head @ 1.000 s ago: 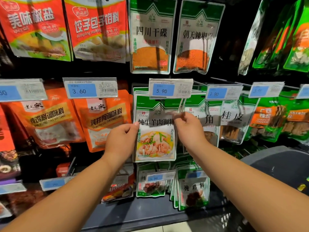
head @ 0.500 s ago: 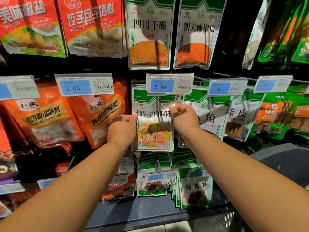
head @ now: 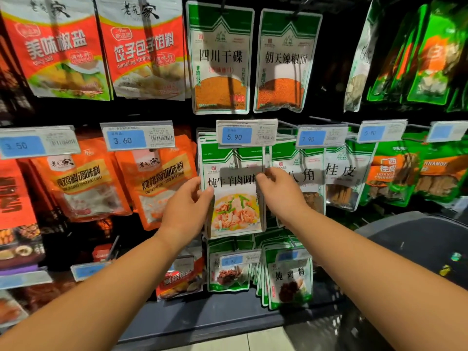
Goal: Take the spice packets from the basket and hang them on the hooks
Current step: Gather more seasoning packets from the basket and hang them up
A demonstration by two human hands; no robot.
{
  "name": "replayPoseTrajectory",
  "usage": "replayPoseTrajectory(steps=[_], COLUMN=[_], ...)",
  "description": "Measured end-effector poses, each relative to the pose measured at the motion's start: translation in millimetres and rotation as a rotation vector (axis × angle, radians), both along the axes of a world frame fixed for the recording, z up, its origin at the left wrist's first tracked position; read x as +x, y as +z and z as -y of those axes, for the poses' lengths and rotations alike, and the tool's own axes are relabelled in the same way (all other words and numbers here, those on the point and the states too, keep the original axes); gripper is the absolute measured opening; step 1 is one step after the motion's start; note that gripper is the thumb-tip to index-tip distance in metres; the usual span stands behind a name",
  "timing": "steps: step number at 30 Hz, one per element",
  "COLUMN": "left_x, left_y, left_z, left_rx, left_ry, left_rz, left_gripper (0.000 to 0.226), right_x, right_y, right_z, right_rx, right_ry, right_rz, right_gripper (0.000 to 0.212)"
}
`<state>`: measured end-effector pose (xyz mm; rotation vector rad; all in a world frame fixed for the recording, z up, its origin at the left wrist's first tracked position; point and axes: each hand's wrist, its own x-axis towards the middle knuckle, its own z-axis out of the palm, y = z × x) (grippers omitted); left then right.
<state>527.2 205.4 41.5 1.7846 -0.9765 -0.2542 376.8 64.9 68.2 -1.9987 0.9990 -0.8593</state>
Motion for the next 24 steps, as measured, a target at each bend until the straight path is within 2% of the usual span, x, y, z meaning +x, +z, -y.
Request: replayPoseTrajectory(steps=[2,6,11,15,17,20,24], left_x=[-8,-17,-39,-65,-83,-118,-166], left_y=[5,14,29,33,31,28,15], left_z=[-9,-20,-31,-23,-10,15,50], left_rx=[0.002,0.001,0.072,0.140,0.188,0.219,0.211], left_ry=[0.003,0.076,0.140,-0.066,-0.175,-0.319,-0.497], left_rz=[0.033,0.177,0.584,0.870,0.955,0.985,0.991], left_gripper=[0.053,0.060,0.057,0.056,0.060,0.074,0.072], right_x=[-13,-42,-87,-120,-140,-178,-235], right_y=[4,12,14,18,19,12,-5], right_z=[-6,-13,-14,-11,-13,-14,-6], right_rx=[0.016,-0.032,-0.208,-0.328,-0.396,-0.434,-0.413], right_ry=[0.018,0.075,0.139,0.163,0.144,0.119,0.049], right_rz=[-0.004,-0.061,-0.280,-0.484,-0.592,-0.712,-0.812], right_gripper=[0.044,0.050,0.058,0.063,0.067,0.070,0.071])
